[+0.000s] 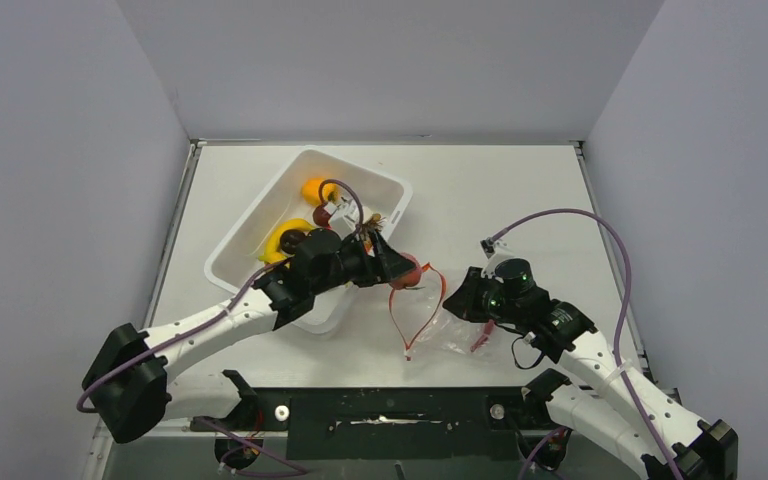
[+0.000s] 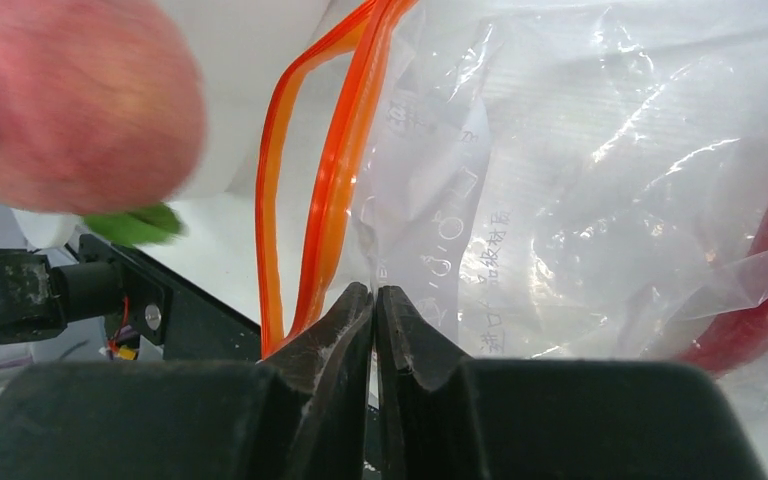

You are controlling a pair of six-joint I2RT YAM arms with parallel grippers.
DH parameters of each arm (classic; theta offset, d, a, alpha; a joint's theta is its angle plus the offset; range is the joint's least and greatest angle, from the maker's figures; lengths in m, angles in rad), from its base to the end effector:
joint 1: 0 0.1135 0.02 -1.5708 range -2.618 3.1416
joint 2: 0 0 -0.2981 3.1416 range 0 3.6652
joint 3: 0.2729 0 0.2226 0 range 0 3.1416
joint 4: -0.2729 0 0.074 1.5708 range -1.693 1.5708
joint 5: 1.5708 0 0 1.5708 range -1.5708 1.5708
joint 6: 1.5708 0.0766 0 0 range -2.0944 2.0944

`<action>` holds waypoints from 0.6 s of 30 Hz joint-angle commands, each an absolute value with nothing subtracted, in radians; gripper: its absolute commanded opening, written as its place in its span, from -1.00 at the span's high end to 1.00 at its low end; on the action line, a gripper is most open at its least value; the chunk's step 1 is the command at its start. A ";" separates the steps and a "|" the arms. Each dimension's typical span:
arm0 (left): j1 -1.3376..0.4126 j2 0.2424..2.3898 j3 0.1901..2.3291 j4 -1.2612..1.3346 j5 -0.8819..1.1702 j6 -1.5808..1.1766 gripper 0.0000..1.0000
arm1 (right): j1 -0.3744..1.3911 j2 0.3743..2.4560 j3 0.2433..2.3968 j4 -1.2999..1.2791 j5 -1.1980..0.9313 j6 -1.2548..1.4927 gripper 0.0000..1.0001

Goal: Open the zip-top bag and remove the fake food
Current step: Pick up the fake fruit from the zipper food storage bag, then place the fake fruit in the bin.

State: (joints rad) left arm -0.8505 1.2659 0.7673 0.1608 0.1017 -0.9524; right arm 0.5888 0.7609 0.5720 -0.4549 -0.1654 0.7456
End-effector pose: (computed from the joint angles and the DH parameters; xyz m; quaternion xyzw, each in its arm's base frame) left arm 0.1849 -0.2225 0.2983 -0.0121 0.8153 -0.4786 0.3258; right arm 0.1140 0.0913 0.2480 0.0330 0.8916 0.3337 0.3043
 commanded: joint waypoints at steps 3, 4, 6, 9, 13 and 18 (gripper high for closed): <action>-0.676 1.127 0.806 0.108 0.212 -0.899 0.60 | 0.584 0.745 0.572 -0.455 -0.089 0.765 0.83; -0.646 1.112 0.804 0.091 0.221 -0.894 0.60 | 0.584 0.743 0.572 -0.457 -0.081 0.768 0.83; -0.566 1.084 0.789 0.076 0.245 -0.892 0.60 | 0.584 0.740 0.571 -0.460 -0.068 0.776 0.82; -0.479 1.059 0.767 0.027 0.249 -0.881 0.61 | 0.585 0.738 0.572 -0.466 -0.060 0.783 0.83; -0.401 1.052 0.753 -0.096 0.222 -0.835 0.61 | 0.584 0.737 0.572 -0.477 -0.047 0.795 0.83; -0.393 1.031 0.703 -0.227 0.090 -0.766 0.43 | 0.584 0.742 0.568 -0.486 -0.036 0.810 0.83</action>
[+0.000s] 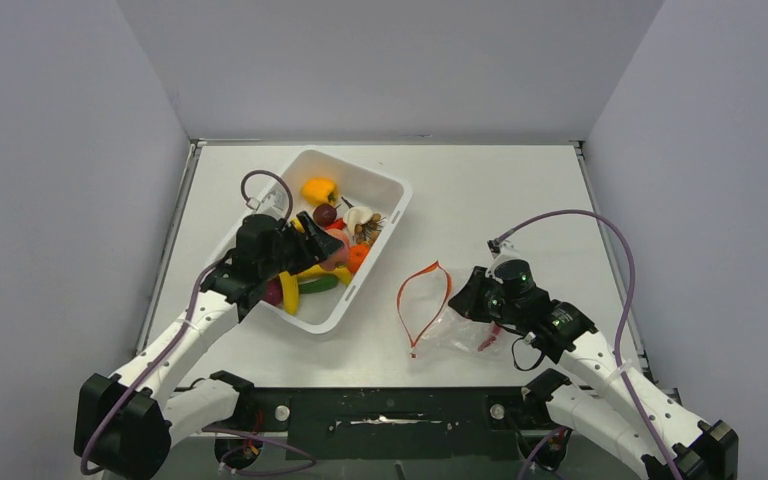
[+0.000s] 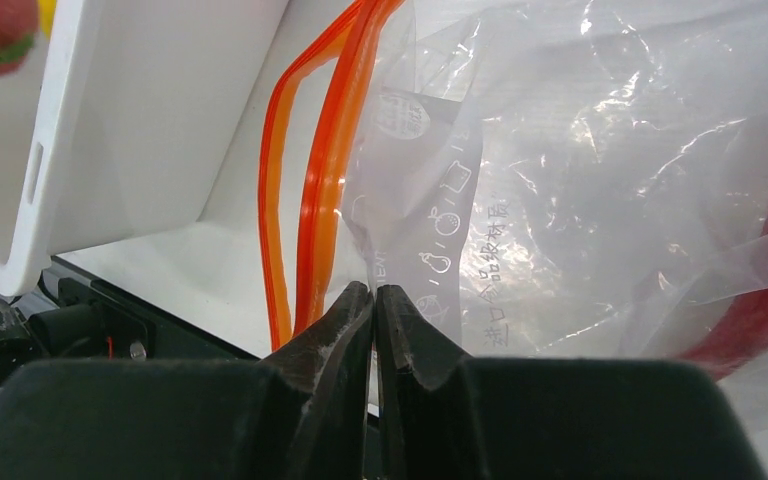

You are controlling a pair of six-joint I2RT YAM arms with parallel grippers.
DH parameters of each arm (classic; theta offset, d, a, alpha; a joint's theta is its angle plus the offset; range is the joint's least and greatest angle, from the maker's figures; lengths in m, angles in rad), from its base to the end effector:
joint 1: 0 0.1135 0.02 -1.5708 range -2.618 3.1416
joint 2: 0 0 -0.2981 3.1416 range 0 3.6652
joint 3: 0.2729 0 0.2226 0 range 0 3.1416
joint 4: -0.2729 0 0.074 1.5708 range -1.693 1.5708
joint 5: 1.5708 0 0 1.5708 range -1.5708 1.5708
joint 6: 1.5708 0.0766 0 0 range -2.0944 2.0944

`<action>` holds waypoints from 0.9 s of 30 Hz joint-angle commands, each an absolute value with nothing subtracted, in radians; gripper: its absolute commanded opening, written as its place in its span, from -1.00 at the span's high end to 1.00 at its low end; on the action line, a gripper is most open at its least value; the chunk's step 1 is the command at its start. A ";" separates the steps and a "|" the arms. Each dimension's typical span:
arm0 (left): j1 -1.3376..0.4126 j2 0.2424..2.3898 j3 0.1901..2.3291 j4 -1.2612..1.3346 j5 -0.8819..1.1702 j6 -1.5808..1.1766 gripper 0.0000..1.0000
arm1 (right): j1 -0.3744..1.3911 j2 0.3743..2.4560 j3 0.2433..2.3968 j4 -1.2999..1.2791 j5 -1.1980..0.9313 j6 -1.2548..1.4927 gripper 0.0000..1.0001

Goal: Open the zip-top bag and remove the fake food
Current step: Place the fake fruit in the bin.

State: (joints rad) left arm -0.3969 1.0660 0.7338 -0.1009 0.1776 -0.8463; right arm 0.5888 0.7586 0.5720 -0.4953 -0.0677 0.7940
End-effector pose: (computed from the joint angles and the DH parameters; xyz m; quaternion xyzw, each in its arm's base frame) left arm 0.2102 -0.1028 0.2985 -0.1404 0.8287 -0.3732 0.3927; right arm 0.1154 0.0833 0.2429 0.0779 0.8991 0.2975 0.3116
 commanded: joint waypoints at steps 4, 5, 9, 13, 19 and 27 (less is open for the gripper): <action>-0.393 1.012 0.696 -0.333 -0.035 -0.714 -0.02 | 0.584 0.749 0.569 -0.473 -0.038 0.813 0.83; -0.393 1.006 0.706 -0.371 -0.054 -0.700 -0.22 | 0.584 0.751 0.572 -0.471 -0.039 0.813 0.82; -0.393 0.972 0.718 -0.399 -0.063 -0.672 -0.55 | 0.584 0.757 0.567 -0.444 -0.042 0.816 0.82; -0.393 0.969 0.721 -0.387 -0.031 -0.677 -0.56 | 0.585 0.771 0.561 -0.420 -0.053 0.820 0.83; -0.393 0.978 0.775 -0.442 -0.042 -0.682 -0.57 | 0.584 0.783 0.568 -0.426 -0.066 0.816 0.83; -0.398 0.869 0.774 -0.231 0.163 -0.779 -0.51 | 0.584 0.760 0.563 -0.394 -0.063 0.816 0.82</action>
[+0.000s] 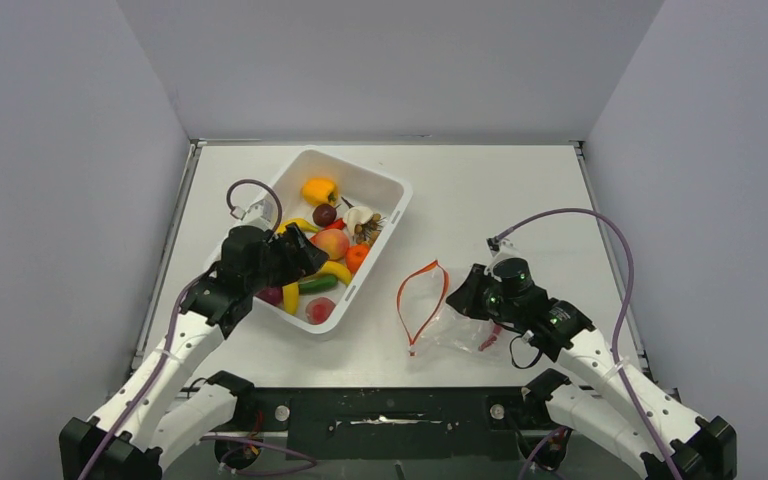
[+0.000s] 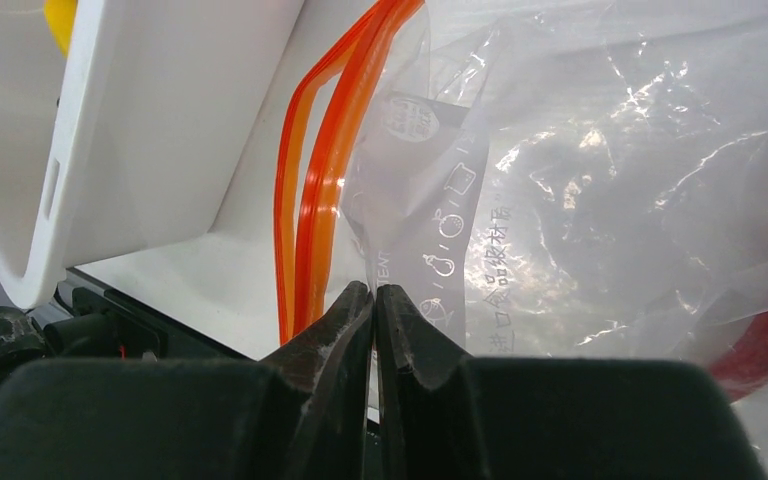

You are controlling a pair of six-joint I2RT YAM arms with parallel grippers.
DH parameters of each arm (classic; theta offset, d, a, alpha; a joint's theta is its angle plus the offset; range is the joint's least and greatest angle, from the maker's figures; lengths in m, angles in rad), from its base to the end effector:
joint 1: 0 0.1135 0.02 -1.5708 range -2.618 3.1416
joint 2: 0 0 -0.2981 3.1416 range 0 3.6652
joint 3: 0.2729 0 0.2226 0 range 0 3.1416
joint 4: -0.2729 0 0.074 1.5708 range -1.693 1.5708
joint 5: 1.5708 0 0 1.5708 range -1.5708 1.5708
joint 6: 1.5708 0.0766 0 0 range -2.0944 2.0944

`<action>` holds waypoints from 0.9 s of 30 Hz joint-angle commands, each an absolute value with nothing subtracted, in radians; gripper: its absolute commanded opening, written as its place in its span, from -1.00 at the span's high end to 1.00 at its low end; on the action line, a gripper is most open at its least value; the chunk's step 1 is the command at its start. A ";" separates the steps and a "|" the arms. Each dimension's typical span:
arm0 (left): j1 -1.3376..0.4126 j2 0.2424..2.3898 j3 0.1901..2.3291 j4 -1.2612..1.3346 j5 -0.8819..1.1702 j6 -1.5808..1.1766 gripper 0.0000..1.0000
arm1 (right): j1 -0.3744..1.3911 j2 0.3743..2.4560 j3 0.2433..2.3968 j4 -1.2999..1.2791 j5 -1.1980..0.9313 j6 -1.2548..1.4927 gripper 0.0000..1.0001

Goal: Open the zip-top bag and remove the fake food
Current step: Place the fake fruit in the bin, then pick up the fake vegetable from the zipper food storage bag.

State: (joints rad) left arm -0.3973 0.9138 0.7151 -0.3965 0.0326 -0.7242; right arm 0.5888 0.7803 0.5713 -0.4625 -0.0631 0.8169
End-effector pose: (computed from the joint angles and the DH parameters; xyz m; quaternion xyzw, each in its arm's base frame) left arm 0.1692 -0.0737 0.2816 -0.1362 0.8727 -0.2614 0.3892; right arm 0.1205 0.0862 0.2438 0.0888 0.8959 0.3025 0.3131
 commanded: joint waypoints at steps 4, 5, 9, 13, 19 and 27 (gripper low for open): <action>-0.453 0.911 0.802 -0.148 0.239 -0.789 -0.28 | 0.584 0.753 0.563 -0.377 -0.075 0.821 0.82; -0.483 0.928 0.812 -0.142 0.236 -0.777 -0.26 | 0.584 0.751 0.563 -0.376 -0.077 0.823 0.82; -0.634 1.034 0.877 -0.148 0.189 -0.730 -0.22 | 0.586 0.730 0.565 -0.364 -0.086 0.823 0.82; -0.774 1.131 0.896 -0.089 0.124 -0.750 -0.08 | 0.587 0.694 0.566 -0.363 -0.088 0.819 0.82; -0.888 1.260 0.926 -0.006 0.104 -0.783 0.13 | 0.588 0.647 0.561 -0.363 -0.089 0.817 0.82; -0.961 1.435 0.995 0.007 0.076 -0.818 0.20 | 0.589 0.604 0.561 -0.266 -0.190 0.796 0.82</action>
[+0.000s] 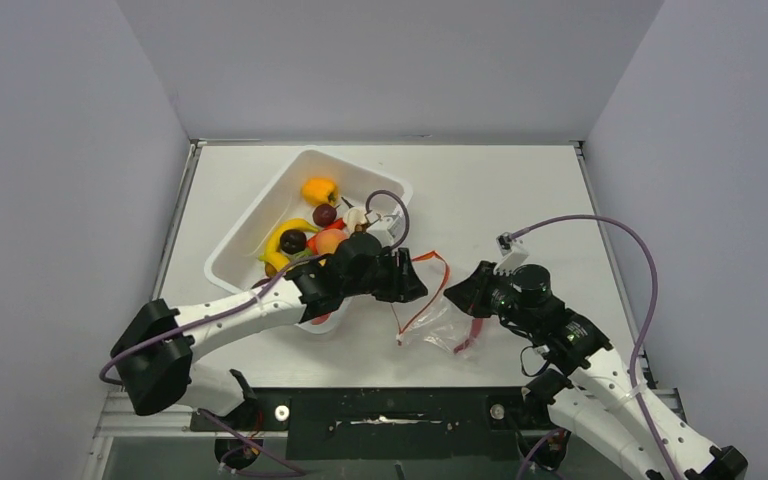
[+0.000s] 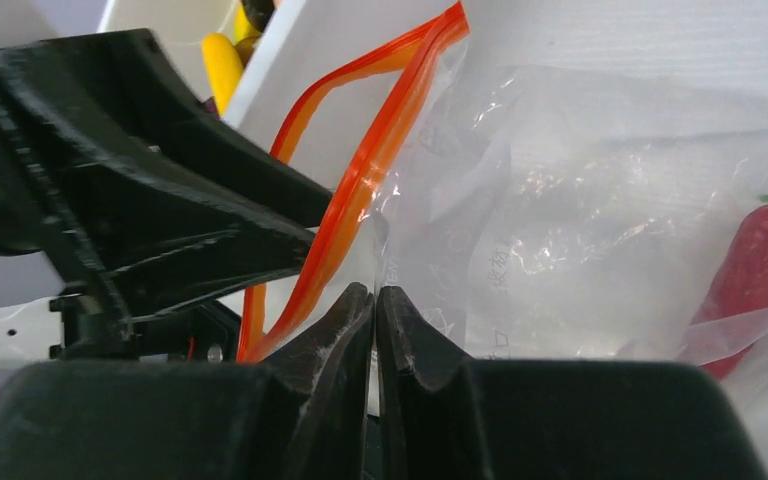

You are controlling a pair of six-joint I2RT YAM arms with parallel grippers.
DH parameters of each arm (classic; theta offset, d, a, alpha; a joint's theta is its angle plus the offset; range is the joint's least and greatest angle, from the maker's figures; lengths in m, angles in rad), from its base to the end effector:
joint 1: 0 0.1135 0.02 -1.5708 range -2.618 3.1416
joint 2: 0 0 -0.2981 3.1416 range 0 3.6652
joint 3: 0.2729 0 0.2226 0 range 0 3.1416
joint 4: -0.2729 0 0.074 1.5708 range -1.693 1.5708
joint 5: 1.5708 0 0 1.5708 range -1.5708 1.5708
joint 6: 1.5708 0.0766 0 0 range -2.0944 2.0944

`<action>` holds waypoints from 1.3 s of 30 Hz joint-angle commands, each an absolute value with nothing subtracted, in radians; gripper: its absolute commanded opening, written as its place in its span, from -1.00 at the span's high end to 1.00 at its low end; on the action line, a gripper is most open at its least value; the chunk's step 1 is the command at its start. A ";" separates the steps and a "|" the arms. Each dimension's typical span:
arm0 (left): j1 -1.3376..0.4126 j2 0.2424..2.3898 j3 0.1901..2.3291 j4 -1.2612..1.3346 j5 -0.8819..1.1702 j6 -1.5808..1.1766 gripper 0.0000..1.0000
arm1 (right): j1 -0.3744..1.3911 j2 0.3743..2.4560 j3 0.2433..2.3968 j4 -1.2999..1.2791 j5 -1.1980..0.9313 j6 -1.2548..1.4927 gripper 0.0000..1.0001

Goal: Open the zip-top bag and remove the fake food
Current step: Pick up the fake vegetable from the zipper food storage bag.

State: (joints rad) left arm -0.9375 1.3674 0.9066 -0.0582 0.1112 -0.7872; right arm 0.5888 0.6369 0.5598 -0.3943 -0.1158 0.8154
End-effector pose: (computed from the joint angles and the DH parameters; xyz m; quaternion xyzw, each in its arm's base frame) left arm 0.1759 -0.2540 0.2894 0.0927 0.8590 -0.4119 0.2896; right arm 0.1052 0.0809 0.2659 0.0662 0.8492 0.3745 0.3663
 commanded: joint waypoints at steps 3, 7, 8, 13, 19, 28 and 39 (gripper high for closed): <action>-0.995 1.525 1.044 -0.026 0.061 -0.828 0.20 | 0.590 0.584 0.555 -0.226 -0.219 0.798 0.82; -1.021 1.608 1.041 -0.027 0.031 -0.872 0.20 | 0.590 0.559 0.551 -0.223 -0.206 0.799 0.82; -1.023 1.616 1.026 -0.008 0.027 -0.885 0.20 | 0.589 0.552 0.550 -0.227 -0.202 0.801 0.82; -1.028 1.656 0.964 0.115 0.077 -0.930 0.13 | 0.590 0.513 0.532 -0.228 -0.201 0.807 0.79; -1.035 1.683 0.954 0.104 0.035 -0.931 0.10 | 0.589 0.487 0.549 -0.338 -0.142 0.813 0.25; -1.036 1.696 0.937 0.120 0.036 -0.935 0.10 | 0.587 0.528 0.661 -0.806 0.352 1.020 -0.14; -1.036 1.691 0.926 0.124 0.030 -0.939 0.10 | 0.309 0.708 0.539 -0.746 0.186 1.008 0.54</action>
State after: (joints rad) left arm -1.0325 1.6970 0.9264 0.0612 0.0410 -0.9356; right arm 0.4484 0.7380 0.6212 -0.8131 0.2832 1.0286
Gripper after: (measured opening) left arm 0.449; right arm 0.246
